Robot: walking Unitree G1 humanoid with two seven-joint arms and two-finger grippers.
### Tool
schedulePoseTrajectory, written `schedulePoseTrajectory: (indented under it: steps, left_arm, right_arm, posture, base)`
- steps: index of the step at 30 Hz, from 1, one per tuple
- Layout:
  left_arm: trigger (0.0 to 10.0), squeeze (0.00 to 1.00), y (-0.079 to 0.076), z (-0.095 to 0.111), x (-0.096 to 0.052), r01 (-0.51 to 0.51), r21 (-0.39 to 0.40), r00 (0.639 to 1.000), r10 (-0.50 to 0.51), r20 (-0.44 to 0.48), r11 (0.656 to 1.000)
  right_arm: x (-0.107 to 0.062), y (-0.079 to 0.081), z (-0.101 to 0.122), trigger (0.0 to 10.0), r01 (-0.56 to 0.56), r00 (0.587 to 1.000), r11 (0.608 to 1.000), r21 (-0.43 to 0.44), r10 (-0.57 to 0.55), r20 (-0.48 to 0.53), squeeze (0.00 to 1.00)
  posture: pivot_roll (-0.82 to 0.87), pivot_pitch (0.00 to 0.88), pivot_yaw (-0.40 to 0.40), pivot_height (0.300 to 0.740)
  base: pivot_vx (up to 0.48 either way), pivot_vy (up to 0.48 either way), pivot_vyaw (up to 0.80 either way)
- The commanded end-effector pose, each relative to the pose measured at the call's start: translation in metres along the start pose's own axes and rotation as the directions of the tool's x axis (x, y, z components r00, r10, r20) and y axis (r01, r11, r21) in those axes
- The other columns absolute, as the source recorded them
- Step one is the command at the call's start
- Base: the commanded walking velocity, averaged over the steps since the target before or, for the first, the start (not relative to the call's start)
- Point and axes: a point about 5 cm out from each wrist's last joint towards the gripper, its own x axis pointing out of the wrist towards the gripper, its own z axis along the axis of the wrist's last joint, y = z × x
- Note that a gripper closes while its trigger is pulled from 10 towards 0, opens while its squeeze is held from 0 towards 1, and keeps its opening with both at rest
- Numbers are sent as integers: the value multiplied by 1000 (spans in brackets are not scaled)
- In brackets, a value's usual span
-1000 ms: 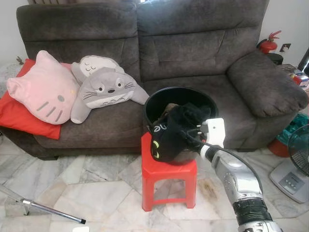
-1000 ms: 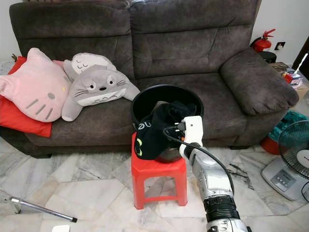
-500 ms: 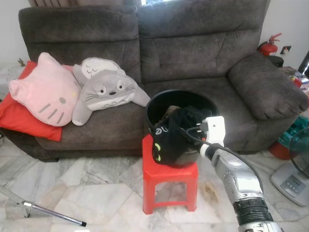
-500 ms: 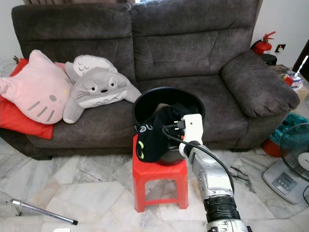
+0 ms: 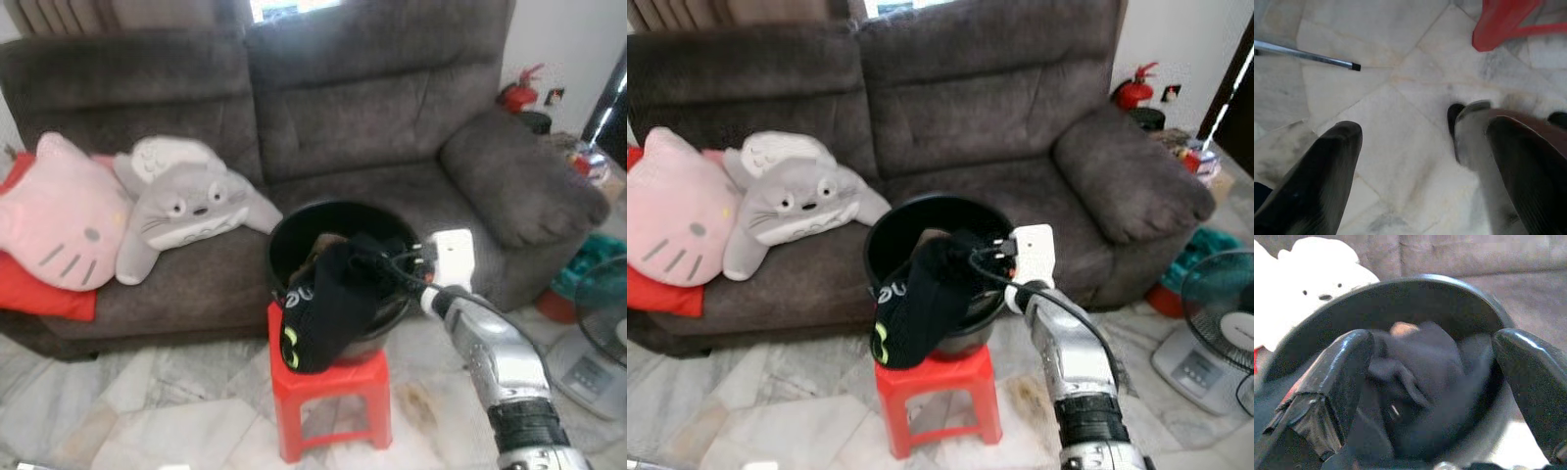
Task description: Hang hanger
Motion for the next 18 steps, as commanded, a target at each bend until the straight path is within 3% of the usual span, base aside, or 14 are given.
schedulePoseTrajectory:
  steps: [1,10,17,18]
  left_arm:
    - [10000,0,11,-1,0,-39,4,999,39,-7,999]
    - [10000,0,11,1,0,-38,2,999,38,-1,999]
    - [10000,0,10,2,0,-38,-1,999,38,1,999]
    - [10000,0,9,3,1,-38,-2,999,38,2,999]
  right_arm:
    - [4,14,7,10000,-37,999,999,-9,37,34,0]
    - [3,11,10,10000,-25,999,1000,-9,25,46,0]
    - [2,7,21,10000,-21,995,996,-84,29,94,0]
    - [2,1,32,10000,0,992,991,-136,17,127,0]
  posture:
    - [-212,0,66,740]
    - [-216,0,67,740]
    - [-225,0,69,740]
    - [-225,0,69,740]
  base:
    - [0,0,0]
    - [0,0,0]
    - [0,0,0]
    - [0,0,0]
